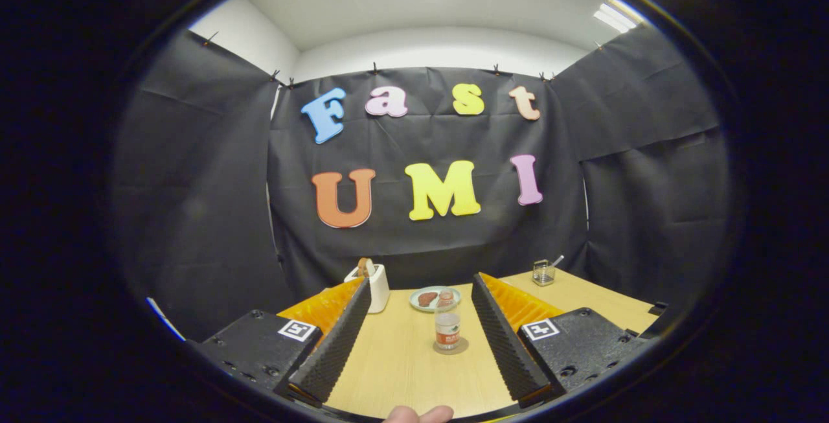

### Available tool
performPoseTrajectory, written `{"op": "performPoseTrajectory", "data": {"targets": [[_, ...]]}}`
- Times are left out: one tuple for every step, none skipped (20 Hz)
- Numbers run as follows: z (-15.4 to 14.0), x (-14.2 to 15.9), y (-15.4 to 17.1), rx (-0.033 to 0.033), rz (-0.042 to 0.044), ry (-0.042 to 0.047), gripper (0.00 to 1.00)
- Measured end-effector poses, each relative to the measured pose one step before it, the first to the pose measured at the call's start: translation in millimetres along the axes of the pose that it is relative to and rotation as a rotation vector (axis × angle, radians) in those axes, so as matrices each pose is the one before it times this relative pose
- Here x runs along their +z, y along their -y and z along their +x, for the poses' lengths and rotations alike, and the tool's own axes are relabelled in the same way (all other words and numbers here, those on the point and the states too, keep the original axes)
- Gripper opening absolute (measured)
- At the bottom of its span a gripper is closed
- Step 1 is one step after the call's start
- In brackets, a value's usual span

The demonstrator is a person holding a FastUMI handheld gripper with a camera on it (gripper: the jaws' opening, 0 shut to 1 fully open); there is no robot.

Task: Take the bottle from table, then pour the juice into the cup, finally place the bottle on the coaster

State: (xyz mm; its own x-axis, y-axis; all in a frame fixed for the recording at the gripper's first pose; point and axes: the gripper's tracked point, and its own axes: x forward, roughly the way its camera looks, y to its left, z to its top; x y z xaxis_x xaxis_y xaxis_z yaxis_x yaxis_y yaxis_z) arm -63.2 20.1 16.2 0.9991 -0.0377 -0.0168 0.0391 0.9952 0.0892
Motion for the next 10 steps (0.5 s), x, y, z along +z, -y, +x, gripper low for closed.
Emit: {"op": "performPoseTrajectory", "data": {"targets": [[1.97,-5.12,6.08,-0.01875,-0.00058,-0.00904,1.00],[1.24,-5.69,4.83,-0.01691,-0.00785,-0.01179,1.00],[0.70,-3.63,4.46,-0.01341,-0.00989,-0.01029,1.00],[0.62,-2.23,3.81,-0.01163,-0.00514,-0.00476,1.00],[-0.17,-0.27,3.30,-0.00712,0.00606,0.00280,1.00],[-0.11,0.06,3.32,-0.00537,0.01416,0.00598,1.00],[-1.03,-1.42,3.91,-0.00647,0.01593,0.00166,1.00],[0.53,-2.84,3.88,-0.00836,0.01014,0.00112,1.00],[-0.24,-2.60,2.92,-0.00749,0.00280,-0.00305,1.00],[0.65,-2.47,1.78,-0.00573,-0.00063,-0.00136,1.00]]}}
